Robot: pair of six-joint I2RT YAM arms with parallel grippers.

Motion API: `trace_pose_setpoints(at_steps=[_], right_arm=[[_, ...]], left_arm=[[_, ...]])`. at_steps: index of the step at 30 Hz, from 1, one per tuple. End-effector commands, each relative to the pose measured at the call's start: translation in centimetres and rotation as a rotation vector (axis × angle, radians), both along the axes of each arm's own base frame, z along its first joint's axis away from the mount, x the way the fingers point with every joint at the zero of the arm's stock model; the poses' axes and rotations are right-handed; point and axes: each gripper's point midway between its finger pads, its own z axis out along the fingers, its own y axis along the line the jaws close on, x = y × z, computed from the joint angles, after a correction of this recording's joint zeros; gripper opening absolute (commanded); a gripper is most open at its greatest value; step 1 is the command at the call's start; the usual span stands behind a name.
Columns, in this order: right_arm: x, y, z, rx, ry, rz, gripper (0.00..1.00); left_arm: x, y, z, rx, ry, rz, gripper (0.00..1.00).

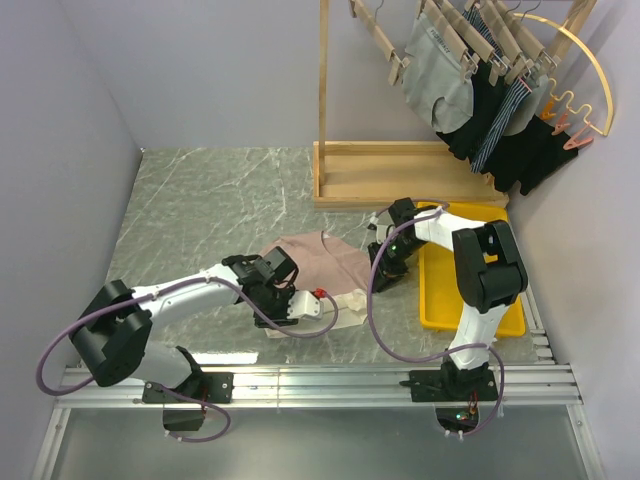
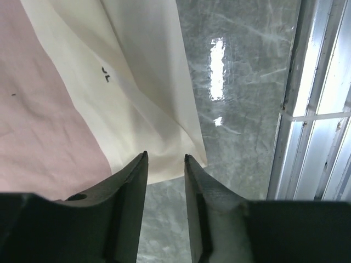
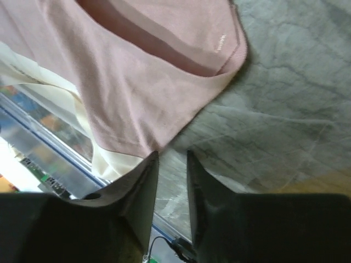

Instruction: Clip the underwear to the hanger

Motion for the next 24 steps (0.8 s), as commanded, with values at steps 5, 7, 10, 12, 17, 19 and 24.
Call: trace_pose_setpoints(at_steps=[5,7,10,12,17,19,24], right_arm=[[2.0,0.8,0.9,0.04,-0.028,-0.044,0.47],[2.2,1.0,0.5,0.042,-0.013,-0.041,0.46],[2.2,1.2,-0.8,0.041,0.033,-0.041,0.43],[2.5,1.0,-1.2,0.03,0.032,-0.042,0.4],[4.2,1.4,-2.1,0.011,0.012,-0.043,0.11],[5.1,1.1,-2.6,-0.029,-0.011,-0.042,0.0],[6.6,0.4,-2.8,-0.092,-0.067,-0.081,0.0]], left_arm=[[0.4,-0.3,1.3,-0.04,-0.032,-0.016,0.48],[0.5,0.3,0.3,-0.002,-0.041,-0.03,0.46],[0.9,1.1,-0.9,0.036,-0.072,-0.047,0.44],[1.0,1.7,-1.8,0.072,-0.076,-0.053,0.42],[-0.4,3.6,-3.4,0.168,-0.008,-0.105,0.19],[-1.3,4.5,-3.4,0.198,0.034,-0.124,0.12],[-3.0,5.5,-2.0,0.199,0.076,-0.164,0.02]])
